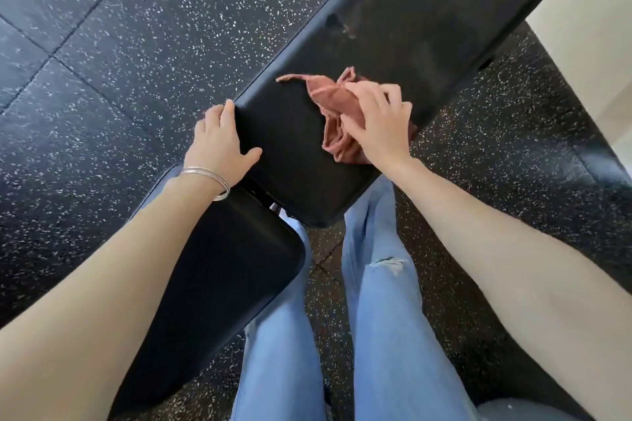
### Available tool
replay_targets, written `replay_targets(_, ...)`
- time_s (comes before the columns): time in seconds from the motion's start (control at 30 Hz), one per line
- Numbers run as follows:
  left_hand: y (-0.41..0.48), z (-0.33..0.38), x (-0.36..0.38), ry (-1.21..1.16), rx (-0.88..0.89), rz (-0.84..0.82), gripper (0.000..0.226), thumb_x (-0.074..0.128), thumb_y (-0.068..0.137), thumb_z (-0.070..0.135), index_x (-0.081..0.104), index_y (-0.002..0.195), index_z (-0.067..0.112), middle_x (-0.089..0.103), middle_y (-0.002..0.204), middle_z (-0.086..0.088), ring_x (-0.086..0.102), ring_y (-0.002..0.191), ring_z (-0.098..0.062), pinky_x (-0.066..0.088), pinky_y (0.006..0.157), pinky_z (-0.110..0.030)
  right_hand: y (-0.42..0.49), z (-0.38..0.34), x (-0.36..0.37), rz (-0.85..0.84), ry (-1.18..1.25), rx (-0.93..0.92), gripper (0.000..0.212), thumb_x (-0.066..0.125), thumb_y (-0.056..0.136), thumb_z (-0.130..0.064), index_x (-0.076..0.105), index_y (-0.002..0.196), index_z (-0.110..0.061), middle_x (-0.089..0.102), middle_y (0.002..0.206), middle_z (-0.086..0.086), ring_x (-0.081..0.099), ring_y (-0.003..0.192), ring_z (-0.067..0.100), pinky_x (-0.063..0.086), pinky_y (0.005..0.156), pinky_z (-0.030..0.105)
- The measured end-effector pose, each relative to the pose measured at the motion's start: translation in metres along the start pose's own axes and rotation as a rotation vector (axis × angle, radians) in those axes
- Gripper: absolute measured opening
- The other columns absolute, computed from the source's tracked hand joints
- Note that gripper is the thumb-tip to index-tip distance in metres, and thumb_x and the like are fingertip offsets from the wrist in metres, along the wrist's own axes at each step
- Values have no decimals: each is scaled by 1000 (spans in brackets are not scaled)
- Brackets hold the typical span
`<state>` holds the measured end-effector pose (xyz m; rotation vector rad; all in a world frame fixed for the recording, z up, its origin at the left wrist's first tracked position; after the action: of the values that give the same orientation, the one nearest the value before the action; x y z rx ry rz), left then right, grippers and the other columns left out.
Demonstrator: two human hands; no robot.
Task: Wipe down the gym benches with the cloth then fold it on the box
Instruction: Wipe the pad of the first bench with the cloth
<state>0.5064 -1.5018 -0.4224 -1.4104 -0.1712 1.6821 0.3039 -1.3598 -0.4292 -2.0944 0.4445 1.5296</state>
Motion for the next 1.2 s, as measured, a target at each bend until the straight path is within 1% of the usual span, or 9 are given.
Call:
replay_targets(0.13,2,4,3,-27,-53,16,88,65,85,36,14,149,4,21,151,-16,24,135,-40,24,113,-46,59,-44,3,13,10,-3,43,50,92,-36,45,133,-28,48,135,-9,40,120,24,34,86,41)
replay_targets(0.27,6,8,5,-47,-110,42,90,64,85,37,13,149,2,23,150,-17,26,135,-40,22,113,-44,80,-99,15,-68,-169,-316,45,47,87,-36,44,131,-31,48,132,-10,41,121,23,33,84,40)
replay_targets(0.37,7,12,5,-41,-135,62,89,64,85,38,14,149,2,26,149,-18,27,133,-41,23,112,-44,96,-83,5,-104,-179,-404,46,49,82,-36,47,128,-32,52,128,-11,43,118,22,34,83,39)
replay_targets(0.57,19,30,5,2,-210,64,90,62,84,45,15,149,5,26,150,-15,27,134,-39,30,106,-53,133,28,-35,84,-46,3,47,52,78,-34,52,125,-31,53,128,-10,44,117,22,38,85,40)
replay_targets(0.67,29,40,3,31,-214,73,89,60,84,49,16,149,7,28,149,-14,30,133,-39,32,103,-53,94,59,-37,122,18,73,45,56,82,-29,53,127,-22,54,132,-4,45,117,29,38,87,44)
replay_targets(0.8,39,51,3,36,-242,77,90,60,83,51,17,148,7,30,148,-16,31,132,-40,30,106,-52,63,28,-16,94,-49,-137,41,58,84,-20,57,125,-19,57,130,-1,51,113,31,39,82,47)
replay_targets(1.0,50,61,1,34,-245,83,89,61,82,51,19,148,9,32,147,-15,32,131,-39,28,107,-51,138,-21,-17,-123,-224,-472,50,49,86,-27,43,136,-27,46,139,-6,43,122,26,33,84,40)
replay_targets(1.07,57,68,0,33,-268,71,90,59,82,54,18,148,9,32,147,-14,32,132,-38,27,108,-52,169,-7,-26,-96,-223,-377,48,48,88,-28,41,135,-29,45,139,-7,41,122,25,33,86,40)
replay_targets(1.2,80,92,-5,3,-240,73,88,55,83,57,19,148,10,34,146,-14,33,132,-37,28,107,-51,211,47,-50,66,-57,29,43,47,92,-32,43,134,-30,46,138,-9,40,123,22,38,89,39)
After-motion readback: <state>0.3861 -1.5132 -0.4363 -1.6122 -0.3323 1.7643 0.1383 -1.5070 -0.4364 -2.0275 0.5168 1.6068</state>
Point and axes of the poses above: each hand's wrist, its own y-axis towards the middle knuckle, its own x-axis out of the palm, z = x × y, the point moved 2 cm from there along y, towards the middle knuckle
